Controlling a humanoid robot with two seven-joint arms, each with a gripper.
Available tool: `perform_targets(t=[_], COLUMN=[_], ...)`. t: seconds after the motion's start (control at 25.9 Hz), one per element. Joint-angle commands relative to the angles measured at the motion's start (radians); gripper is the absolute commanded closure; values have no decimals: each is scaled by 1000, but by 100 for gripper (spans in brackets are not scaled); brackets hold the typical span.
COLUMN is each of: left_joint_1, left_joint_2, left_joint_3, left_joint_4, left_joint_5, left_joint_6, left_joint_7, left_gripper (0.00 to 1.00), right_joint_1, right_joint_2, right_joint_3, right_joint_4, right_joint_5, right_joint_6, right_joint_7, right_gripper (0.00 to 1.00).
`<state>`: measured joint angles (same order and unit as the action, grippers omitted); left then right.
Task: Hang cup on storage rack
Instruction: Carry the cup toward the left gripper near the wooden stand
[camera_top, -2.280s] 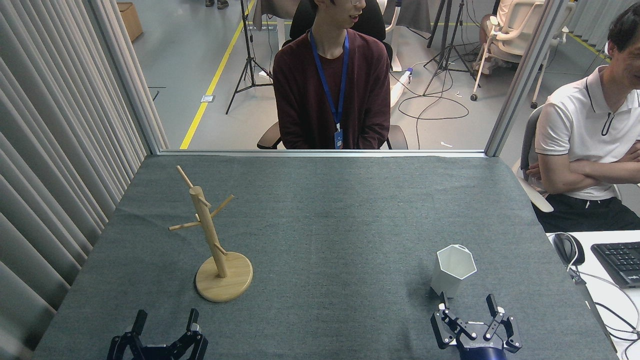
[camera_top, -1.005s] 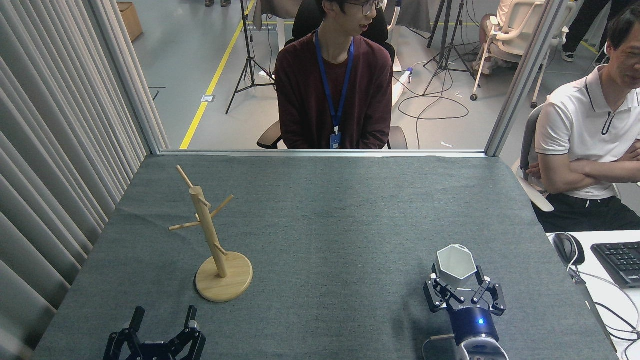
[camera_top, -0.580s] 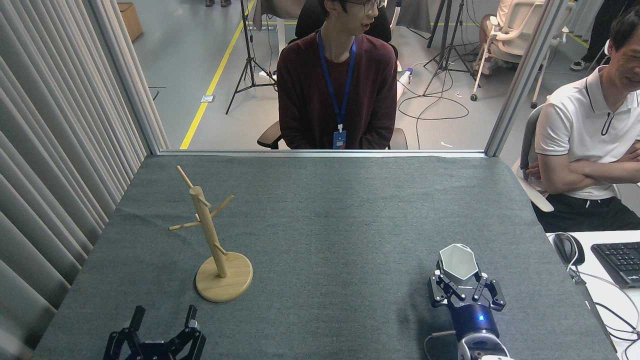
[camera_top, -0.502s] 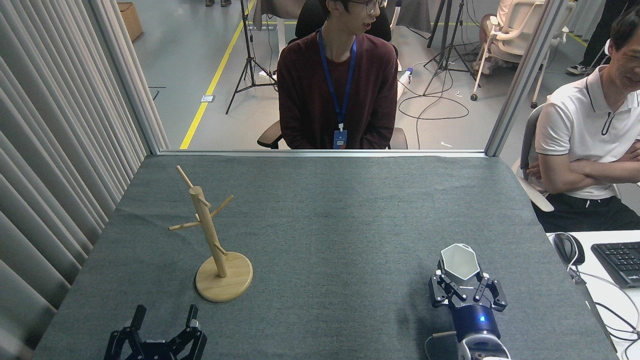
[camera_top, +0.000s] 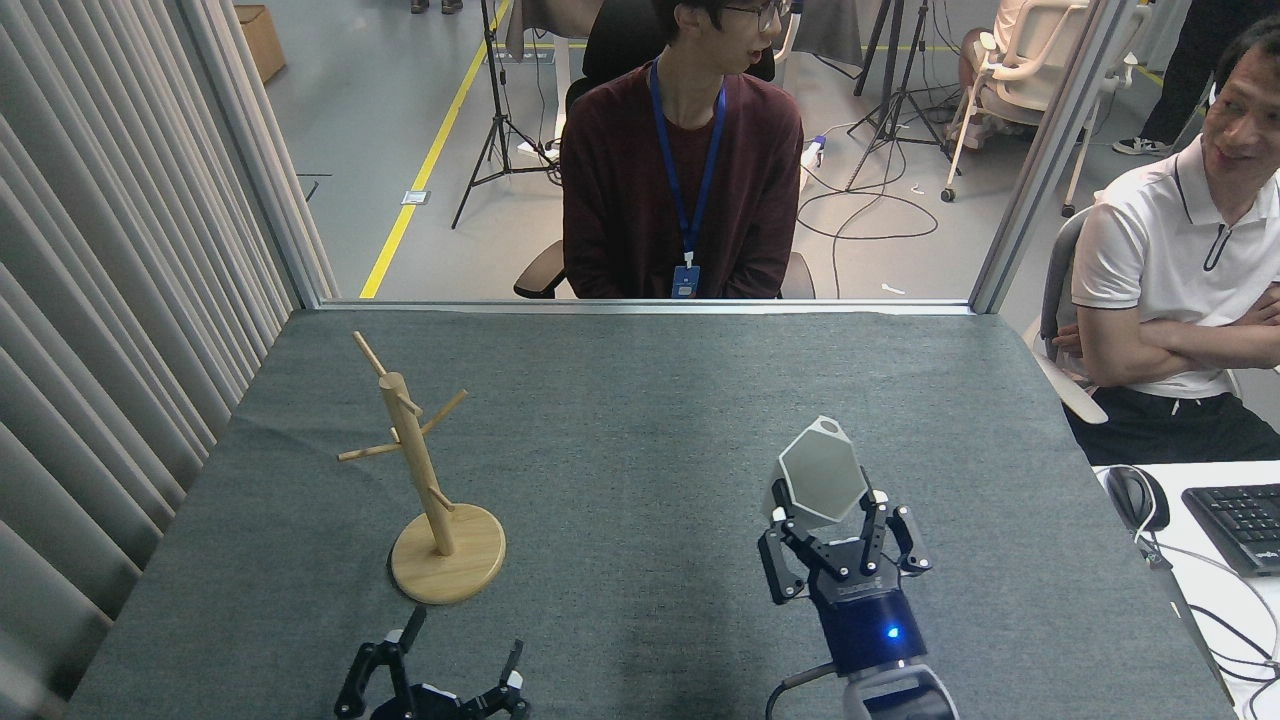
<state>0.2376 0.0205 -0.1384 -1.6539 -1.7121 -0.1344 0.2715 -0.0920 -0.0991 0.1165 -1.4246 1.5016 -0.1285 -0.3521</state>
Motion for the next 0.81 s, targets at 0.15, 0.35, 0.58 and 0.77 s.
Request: perform_targets(t=[0.15,0.35,0.58,0.77], left_joint_1=[-3,-12,-14,-14], left_joint_2=[-8,-8,-11,-11], left_joint_3=[-118,-138,-138,-142], left_joint_4=[2,5,5,3], left_joint_5=[-57,-61,-61,-61], left_joint_6=[1,2,9,10], left_joint_7=[2,2,2,3], left_gripper=[1,1,1,1], right_joint_1=[58,100,192,210], right_joint_2=[99,154,162,167], right_joint_3=[183,258,305,350], right_joint_4=[-91,-100,-126,-139], right_joint_5=[121,190,227,249], right_joint_6=[4,6,9,32], right_joint_7=[4,4,-1,-8], right_gripper=[51,51,50,50])
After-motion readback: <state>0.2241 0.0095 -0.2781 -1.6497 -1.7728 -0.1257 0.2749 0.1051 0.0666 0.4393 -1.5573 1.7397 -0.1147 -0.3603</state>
